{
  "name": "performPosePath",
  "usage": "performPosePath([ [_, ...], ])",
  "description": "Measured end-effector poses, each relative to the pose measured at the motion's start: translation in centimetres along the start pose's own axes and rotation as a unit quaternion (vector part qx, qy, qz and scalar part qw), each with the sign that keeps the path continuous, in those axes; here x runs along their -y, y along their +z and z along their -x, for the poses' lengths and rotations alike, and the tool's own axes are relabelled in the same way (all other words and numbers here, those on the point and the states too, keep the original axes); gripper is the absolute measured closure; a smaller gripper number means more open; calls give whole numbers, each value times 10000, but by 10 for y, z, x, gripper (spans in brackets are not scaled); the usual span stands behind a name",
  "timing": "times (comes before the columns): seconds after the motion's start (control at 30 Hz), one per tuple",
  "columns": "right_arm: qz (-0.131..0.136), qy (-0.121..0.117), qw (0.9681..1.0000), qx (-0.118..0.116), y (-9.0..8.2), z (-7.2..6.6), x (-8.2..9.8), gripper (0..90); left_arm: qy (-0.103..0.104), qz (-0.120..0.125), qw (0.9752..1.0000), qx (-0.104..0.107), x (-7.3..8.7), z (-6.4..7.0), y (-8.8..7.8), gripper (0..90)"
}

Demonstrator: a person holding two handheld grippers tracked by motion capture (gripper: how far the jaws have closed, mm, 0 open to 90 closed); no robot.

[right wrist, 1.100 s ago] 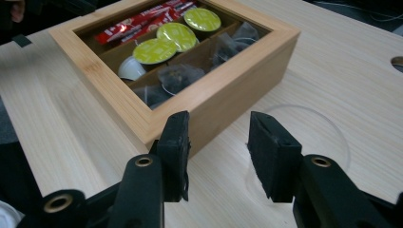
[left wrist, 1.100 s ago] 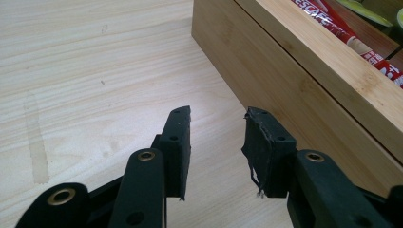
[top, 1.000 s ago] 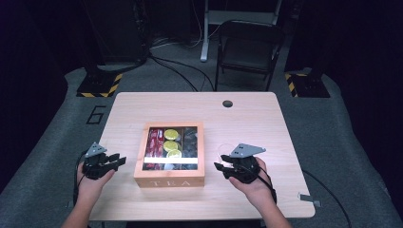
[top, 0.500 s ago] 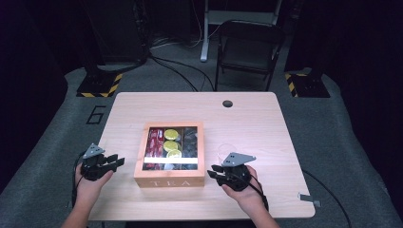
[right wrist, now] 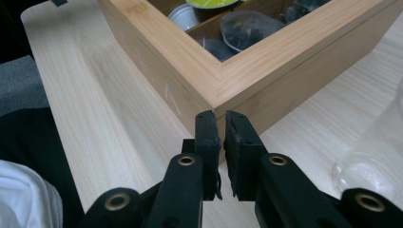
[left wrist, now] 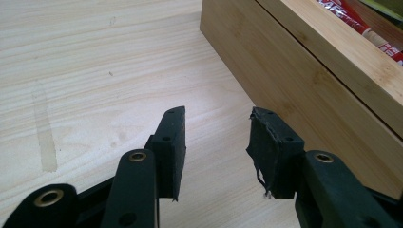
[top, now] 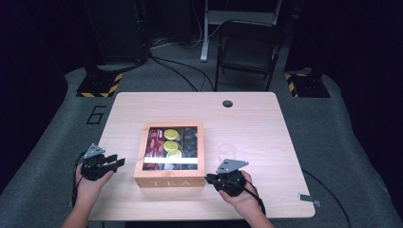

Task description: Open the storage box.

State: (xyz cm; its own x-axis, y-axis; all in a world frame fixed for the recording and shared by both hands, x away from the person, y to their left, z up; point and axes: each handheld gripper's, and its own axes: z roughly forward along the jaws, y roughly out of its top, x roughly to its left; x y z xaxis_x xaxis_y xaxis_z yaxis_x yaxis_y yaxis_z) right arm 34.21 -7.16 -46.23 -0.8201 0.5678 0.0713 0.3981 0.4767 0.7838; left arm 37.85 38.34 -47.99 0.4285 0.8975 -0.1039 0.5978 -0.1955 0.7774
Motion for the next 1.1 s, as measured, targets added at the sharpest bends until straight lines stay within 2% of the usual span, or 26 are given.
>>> performPosePath([
  [0.1, -90, -61, 9999, -68, 3, -2, 1, 862, 3, 6, 10000, 1, 0, 0, 0, 567],
  [0.17, -149, -120, 9998, -30, 4, -2, 2, 862, -9, 52, 10000, -9, 0, 1, 1, 567],
  [0.57, -145, 7, 9999, -3, 9, -1, 2, 862, 0, 5, 10000, 26, 0, 0, 2, 567],
  [0.63, -149, -62, 9999, -3, 9, -1, 3, 861, -5, -1, 10000, 29, 0, 1, 2, 567],
  [0.73, -142, 35, 9999, 31, 9, -2, 2, 858, 35, -14, 10000, 32, 0, 1, 3, 567],
  [0.83, -63, 56, 9999, 107, 9, -5, 1, 862, 41, -20, 10000, 58, 0, 3, 3, 567],
  [0.87, -65, -19, 9999, 112, 8, -4, -1, 860, 58, 3, 10000, 49, 0, 4, 3, 567],
  [0.9, -37, 47, 9999, 112, 8, -5, -2, 860, 80, -11, 10000, 57, 0, 4, 2, 567],
  [1.1, 189, 107, 9997, 70, 1, -4, -9, 859, 108, 99, 9998, 155, 0, 10, -5, 550],
])
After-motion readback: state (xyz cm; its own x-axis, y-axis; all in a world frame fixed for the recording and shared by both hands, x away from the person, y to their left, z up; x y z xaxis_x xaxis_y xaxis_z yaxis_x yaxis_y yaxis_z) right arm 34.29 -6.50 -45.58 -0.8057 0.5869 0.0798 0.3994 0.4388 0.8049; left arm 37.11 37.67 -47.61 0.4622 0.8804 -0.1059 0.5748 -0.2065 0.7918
